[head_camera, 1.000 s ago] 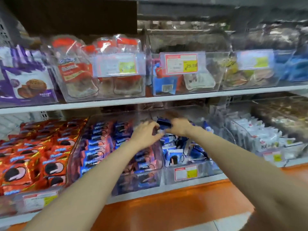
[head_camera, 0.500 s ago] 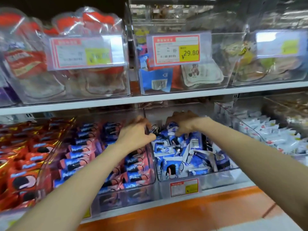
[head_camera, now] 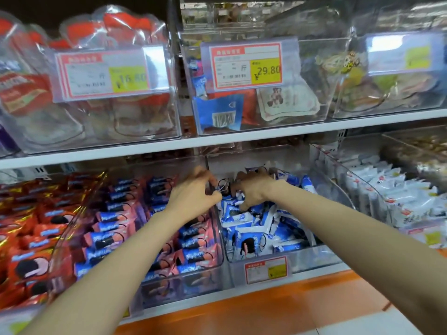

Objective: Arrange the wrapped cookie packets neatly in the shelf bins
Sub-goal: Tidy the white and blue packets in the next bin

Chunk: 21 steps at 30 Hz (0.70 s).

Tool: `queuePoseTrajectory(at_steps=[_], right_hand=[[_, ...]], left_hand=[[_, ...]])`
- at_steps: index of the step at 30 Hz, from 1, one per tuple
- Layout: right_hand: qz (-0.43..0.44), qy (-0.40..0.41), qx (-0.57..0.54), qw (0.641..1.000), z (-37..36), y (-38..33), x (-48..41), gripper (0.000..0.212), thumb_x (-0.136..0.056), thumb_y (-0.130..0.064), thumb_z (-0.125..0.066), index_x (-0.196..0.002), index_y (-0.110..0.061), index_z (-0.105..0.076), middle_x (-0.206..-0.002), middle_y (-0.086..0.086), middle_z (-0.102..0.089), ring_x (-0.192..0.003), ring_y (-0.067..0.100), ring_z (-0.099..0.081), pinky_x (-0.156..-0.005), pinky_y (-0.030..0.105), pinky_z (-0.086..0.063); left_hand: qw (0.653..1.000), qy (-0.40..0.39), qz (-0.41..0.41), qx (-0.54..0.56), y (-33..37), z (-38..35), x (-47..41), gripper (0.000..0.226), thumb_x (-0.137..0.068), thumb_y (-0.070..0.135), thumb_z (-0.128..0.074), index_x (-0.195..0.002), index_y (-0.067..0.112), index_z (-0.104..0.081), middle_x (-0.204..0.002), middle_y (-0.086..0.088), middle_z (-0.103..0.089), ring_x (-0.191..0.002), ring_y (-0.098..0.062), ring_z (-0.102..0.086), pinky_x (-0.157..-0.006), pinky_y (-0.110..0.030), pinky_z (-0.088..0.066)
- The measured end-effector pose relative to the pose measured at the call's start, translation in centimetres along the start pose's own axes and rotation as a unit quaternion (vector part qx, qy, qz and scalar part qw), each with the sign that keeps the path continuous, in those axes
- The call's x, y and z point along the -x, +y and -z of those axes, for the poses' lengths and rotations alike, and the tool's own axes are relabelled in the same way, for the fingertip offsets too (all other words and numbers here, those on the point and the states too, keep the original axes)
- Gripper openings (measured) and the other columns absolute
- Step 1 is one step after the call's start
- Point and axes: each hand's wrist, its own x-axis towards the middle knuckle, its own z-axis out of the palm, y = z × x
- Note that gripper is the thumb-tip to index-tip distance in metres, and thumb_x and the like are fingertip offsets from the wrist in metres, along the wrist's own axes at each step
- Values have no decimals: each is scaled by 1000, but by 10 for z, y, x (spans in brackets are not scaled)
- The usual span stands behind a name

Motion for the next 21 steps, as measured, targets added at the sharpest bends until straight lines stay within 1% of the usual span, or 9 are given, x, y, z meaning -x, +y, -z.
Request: queuePoseTrajectory(at_steps=[3,7,10,12,14,16,17,19,21], right_hand=[[-20,9,-47,999,8,24,9,51,-83,-50,-64,-127,-31,-50,-125,-1,-55,-101,20,-57,-87,31,-48],[-13,-7,-107,994,14,56,24,39,-82,-46,-66,-116,-32,-53,-130,-1,-46,-111,21,-51,-93,36,-47],[-21,21,-192,981,23,77,40,32,-82,-39,-69,-110,-28,-56,-121,-4,-47,-101,17,-54,-71,26,-56],[-31,32,-205,978,27,85,47,31,-83,-37,-69,-110,-27,-57,-111,-5,-51,-87,12,-56,-56,16,-52],[-36,29,-144,989,26,80,42,32,-82,-44,-67,-111,-34,-57,-113,-5,-54,-92,13,-58,-70,23,-55],[-15,6,-24,1000,14,66,27,35,-85,-46,-62,-119,-39,-54,-122,-5,-53,-109,18,-55,-94,35,-47],[1,-7,9,1000,9,57,22,38,-88,-43,-59,-124,-40,-50,-124,-5,-53,-112,20,-53,-98,36,-43],[21,-22,40,999,8,49,21,44,-92,-38,-55,-134,-40,-44,-129,-4,-52,-114,20,-52,-95,31,-40],[23,-32,28,999,15,53,31,41,-93,-35,-55,-133,-39,-47,-132,-5,-52,-107,15,-53,-89,26,-40]], left_hand=[[1000,5,-5,-8,-2,1,0,20,-84,36,-55,-101,25,-51,-111,4,-42,-94,-17,-49,-69,-27,-37],[1000,1,-9,-7,-1,-1,-2,17,-84,37,-54,-97,28,-49,-108,5,-41,-91,-16,-49,-68,-27,-36],[1000,3,-8,-14,-3,-2,-3,14,-84,39,-53,-94,31,-46,-107,6,-40,-91,-17,-50,-67,-26,-36],[1000,4,-10,-15,-3,-2,-3,15,-84,39,-53,-94,31,-46,-107,6,-40,-89,-17,-51,-67,-26,-36],[1000,6,-12,-15,-2,-1,-3,15,-84,38,-54,-94,29,-47,-107,6,-40,-87,-16,-52,-67,-25,-36],[1000,8,-16,-16,-1,-1,-3,16,-84,37,-54,-94,28,-47,-105,6,-39,-87,-17,-51,-66,-25,-35],[1000,8,-17,-17,-1,-1,-3,16,-84,37,-54,-95,28,-47,-104,6,-38,-86,-16,-51,-66,-25,-35],[999,7,-16,-31,-1,1,-2,18,-85,38,-54,-98,27,-50,-103,9,-36,-85,-15,-48,-66,-25,-34],[999,8,-16,-47,-4,4,-1,20,-85,39,-54,-102,27,-52,-102,10,-35,-84,-13,-44,-65,-25,-33]])
